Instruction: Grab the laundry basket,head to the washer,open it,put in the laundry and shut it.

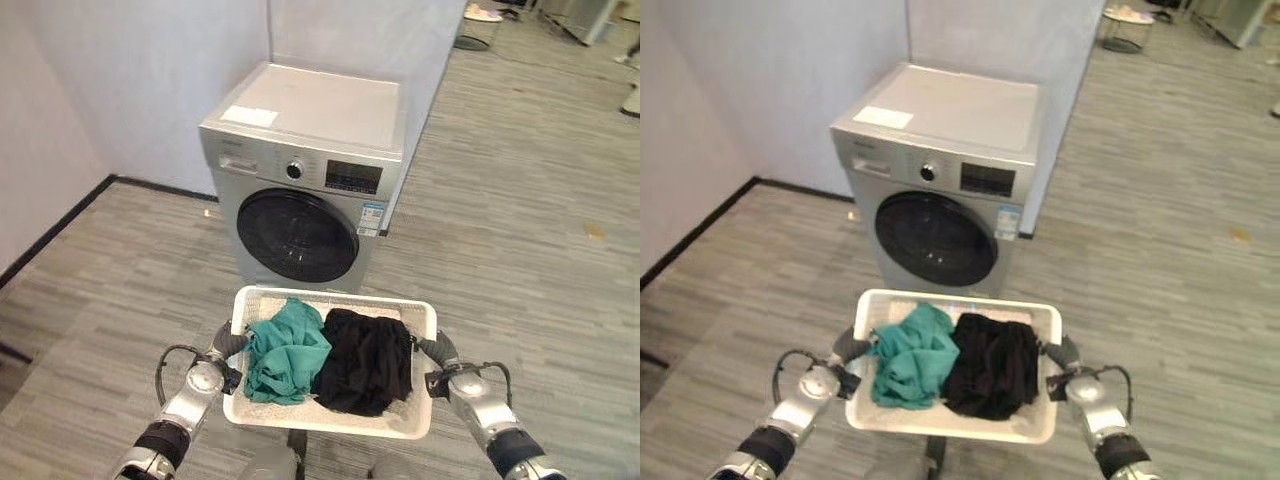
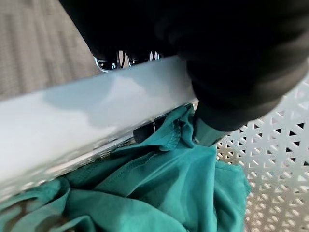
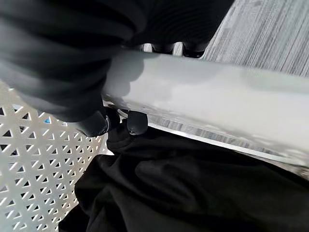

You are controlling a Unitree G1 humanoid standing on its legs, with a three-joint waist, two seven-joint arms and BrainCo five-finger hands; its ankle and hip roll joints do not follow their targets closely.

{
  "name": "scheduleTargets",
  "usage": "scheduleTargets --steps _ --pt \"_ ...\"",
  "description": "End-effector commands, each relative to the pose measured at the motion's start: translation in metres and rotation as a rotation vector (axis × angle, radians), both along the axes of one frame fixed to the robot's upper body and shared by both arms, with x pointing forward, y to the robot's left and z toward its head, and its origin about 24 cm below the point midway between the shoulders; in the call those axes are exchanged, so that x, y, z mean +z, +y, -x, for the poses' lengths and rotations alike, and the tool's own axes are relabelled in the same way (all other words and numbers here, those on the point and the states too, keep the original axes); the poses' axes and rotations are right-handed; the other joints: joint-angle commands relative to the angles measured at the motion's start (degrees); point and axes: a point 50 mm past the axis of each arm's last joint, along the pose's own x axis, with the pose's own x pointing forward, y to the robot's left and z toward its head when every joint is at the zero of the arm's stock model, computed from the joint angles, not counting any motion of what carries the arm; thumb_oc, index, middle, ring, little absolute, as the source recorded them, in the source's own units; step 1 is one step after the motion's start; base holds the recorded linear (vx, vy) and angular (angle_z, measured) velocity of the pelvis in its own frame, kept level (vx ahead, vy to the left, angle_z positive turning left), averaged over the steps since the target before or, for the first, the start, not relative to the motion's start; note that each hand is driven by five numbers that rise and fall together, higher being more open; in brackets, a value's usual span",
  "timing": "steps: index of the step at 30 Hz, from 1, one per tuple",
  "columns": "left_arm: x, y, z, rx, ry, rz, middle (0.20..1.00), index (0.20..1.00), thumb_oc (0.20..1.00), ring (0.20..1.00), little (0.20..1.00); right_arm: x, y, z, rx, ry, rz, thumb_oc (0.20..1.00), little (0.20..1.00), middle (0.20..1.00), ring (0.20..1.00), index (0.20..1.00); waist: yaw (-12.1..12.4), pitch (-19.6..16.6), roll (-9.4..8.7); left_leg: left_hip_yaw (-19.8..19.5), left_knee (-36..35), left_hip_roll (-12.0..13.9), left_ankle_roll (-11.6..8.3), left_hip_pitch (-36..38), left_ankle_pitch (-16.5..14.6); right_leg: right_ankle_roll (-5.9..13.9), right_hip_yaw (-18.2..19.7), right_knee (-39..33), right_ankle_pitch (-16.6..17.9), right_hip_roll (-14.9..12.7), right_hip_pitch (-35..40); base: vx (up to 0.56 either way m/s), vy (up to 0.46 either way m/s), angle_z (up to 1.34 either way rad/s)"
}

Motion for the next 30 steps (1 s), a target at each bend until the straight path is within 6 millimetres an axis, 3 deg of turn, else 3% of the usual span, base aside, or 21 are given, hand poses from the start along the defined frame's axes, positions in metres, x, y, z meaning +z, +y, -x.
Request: scheduleTargets --steps 1,3,4,6,7,10,12,14,16,17,18,20,21,23,24,25,29,30 --pt "0.018 0.010 -0.008 0.032 -0.115 -0.021 0.200 0.200 0.200 0.200 0.200 0.046 0.021 -0.033 0.184 -0.231 -0.069 0.200 0.200 0.200 0.200 0.200 -0.9 -2.5 0.44 -1.3 5.3 2.5 -3.12 3.9 -11.0 -0.50 -6.2 -18.8 9.3 4.3 0.1 0.34 0.031 -0.54" --pt "0.014 0.015 -0.003 0.066 -0.102 -0.007 0.200 0.200 0.200 0.200 0.200 0.044 0.026 -0.035 0.206 -0.221 -0.061 0.200 0.200 0.200 0.200 0.200 -1.0 -2.3 -0.21 -0.1 5.7 1.8 -3.49 6.2 -12.5 -0.06 -10.7 -26.7 10.9 3.9 -1.5 0.33 -0.035 -0.45" --pt "0.010 0.017 0.000 0.085 -0.091 0.006 0.200 0.200 0.200 0.200 0.200 0.043 0.028 -0.032 0.224 -0.211 -0.044 0.200 0.200 0.200 0.200 0.200 -1.4 -2.4 -0.40 0.6 7.6 1.9 -3.89 7.8 -14.4 -0.27 -9.5 -30.9 10.7 5.3 0.2 0.47 -0.089 -0.60" --pt "0.003 0.012 0.001 0.074 -0.060 -0.012 0.200 0.200 0.200 0.200 0.200 0.038 0.025 -0.022 0.221 -0.198 -0.039 0.200 0.200 0.200 0.200 0.200 -2.4 -3.7 -1.37 -0.1 11.7 1.9 -5.02 7.5 -14.2 -2.40 -4.4 -30.2 10.9 7.4 2.4 0.41 -0.100 -0.39" --pt "0.001 0.009 0.001 0.084 -0.059 -0.010 0.200 0.200 0.200 0.200 0.200 0.039 0.024 -0.020 0.224 -0.210 -0.031 0.200 0.200 0.200 0.200 0.200 -2.5 -4.0 -1.18 -0.1 14.8 2.6 -6.27 7.2 -13.3 -3.11 -4.3 -30.0 10.9 8.2 3.7 0.31 -0.097 0.34" --pt "0.000 0.001 -0.004 0.110 -0.079 -0.012 0.200 0.200 0.200 0.200 0.200 0.048 0.024 -0.018 0.250 -0.262 0.026 0.200 0.200 0.200 0.200 0.200 -2.9 -3.0 -1.53 -0.1 33.0 5.6 -10.88 0.2 -3.9 -5.39 -5.2 -30.9 10.3 8.4 7.1 0.15 -0.123 0.64" --pt "0.007 -0.004 -0.011 0.125 -0.138 -0.053 0.200 0.200 0.200 0.200 0.200 0.056 0.024 -0.014 0.269 -0.318 0.098 0.200 0.200 0.200 0.200 0.200 -3.1 -2.0 -2.60 0.5 38.8 7.3 -10.30 -4.7 -2.3 -6.55 -4.6 -31.6 9.6 8.6 8.4 0.09 -0.082 0.13" --pt "0.025 -0.010 -0.018 0.131 -0.282 -0.155 0.200 0.200 0.200 0.200 0.200 0.066 0.029 -0.011 0.280 -0.415 0.204 0.200 0.200 0.200 0.200 0.200 -2.5 -0.7 -2.91 1.0 31.4 10.6 -8.55 -6.4 -5.7 -6.00 -4.3 -31.5 8.2 8.8 9.8 0.14 0.017 -0.15" --pt "0.036 -0.007 -0.018 0.141 -0.349 -0.182 0.200 0.200 0.200 0.200 0.200 0.070 0.029 -0.008 0.275 -0.450 0.221 0.200 0.200 0.200 0.200 0.200 -1.9 -0.4 -3.23 -0.1 26.8 10.7 -8.29 -6.4 -6.0 -5.43 -3.8 -31.6 8.2 8.5 9.8 0.10 0.115 -0.13" --pt "0.046 0.007 -0.003 0.212 -0.438 -0.213 0.200 0.200 0.200 0.200 0.200 0.075 0.031 0.000 0.284 -0.501 0.257 0.200 0.200 0.200 0.200 0.200 -0.7 0.1 -2.39 -4.2 19.1 10.1 -8.42 -3.9 -7.2 -4.60 -2.4 -31.0 7.8 9.0 9.6 0.10 0.153 -0.25" --pt "0.046 0.007 -0.002 0.213 -0.436 -0.214 0.200 0.200 0.200 0.200 0.200 0.075 0.031 0.000 0.285 -0.500 0.257 0.200 0.200 0.200 0.200 0.200 -0.7 0.0 -2.58 -4.1 18.6 9.9 -8.39 -3.8 -6.7 -4.61 -2.4 -31.1 8.1 8.9 9.5 0.10 0.155 -0.47" --pt "0.051 0.030 0.037 0.222 -0.505 -0.369 0.200 0.200 0.200 0.200 0.200 0.078 0.023 0.029 0.304 -0.546 0.313 0.200 0.200 0.200 0.200 0.200 -0.8 0.5 -2.08 -5.5 12.1 9.2 -8.78 -0.6 -8.7 -3.74 -1.7 -31.8 7.9 8.9 9.4 0.08 0.134 -0.74" --pt "0.050 0.030 0.040 0.221 -0.501 -0.372 0.200 0.200 0.200 0.200 0.200 0.077 0.023 0.031 0.306 -0.540 0.313 0.200 0.200 0.200 0.200 0.200 -0.7 0.2 -2.10 -5.4 11.9 9.2 -8.78 -0.4 -8.7 -3.73 -1.6 -31.8 7.9 8.9 9.5 0.06 0.152 -0.54" --pt "0.049 0.044 0.070 0.252 -0.505 -0.439 0.200 0.200 0.200 0.200 0.200 0.087 0.011 0.052 0.287 -0.598 0.381 0.200 0.200 0.200 0.200 0.200 -1.1 0.8 -1.75 -4.6 9.9 8.7 -8.34 0.5 -9.6 -2.96 -1.1 -32.2 8.5 8.3 9.0 0.01 0.128 0.04" --pt "0.049 0.043 0.071 0.252 -0.503 -0.438 0.200 0.200 0.200 0.200 0.200 0.087 0.011 0.053 0.287 -0.596 0.381 0.200 0.200 0.200 0.200 0.200 -1.0 0.7 -1.69 -4.5 9.8 8.7 -8.34 0.6 -9.7 -2.96 -1.1 -32.2 8.4 8.3 9.0 -0.02 0.159 0.04" --pt "0.053 0.050 0.094 0.267 -0.514 -0.459 0.200 0.200 0.200 0.200 0.200 0.089 0.004 0.066 0.293 -0.603 0.446 0.200 0.200 0.200 0.200 0.200 -1.2 1.5 -1.26 -3.6 8.8 8.5 -7.92 1.1 -10.5 -2.59 -0.8 -32.3 8.7 7.8 8.4 -0.04 0.153 -0.09" --pt "0.088 0.063 0.119 0.282 -0.648 -0.555 0.200 0.200 0.200 0.200 0.200 0.118 -0.009 0.083 0.253 -0.739 0.565 0.200 0.200 0.200 0.200 0.200 -2.0 2.9 -0.98 -1.3 8.6 7.8 -6.39 0.7 -12.8 -1.30 1.0 -32.2 10.0 7.2 5.9 -0.09 0.146 -0.40" --pt "0.114 0.066 0.122 0.296 -0.761 -0.588 0.200 0.200 0.200 0.200 0.200 0.135 -0.015 0.086 0.254 -0.815 0.646 0.200 0.200 0.200 0.200 0.200 -2.2 3.4 -1.13 -0.6 8.5 7.4 -5.73 0.2 -13.4 -0.80 1.9 -32.1 10.6 7.1 4.8 -0.08 0.090 -0.24"
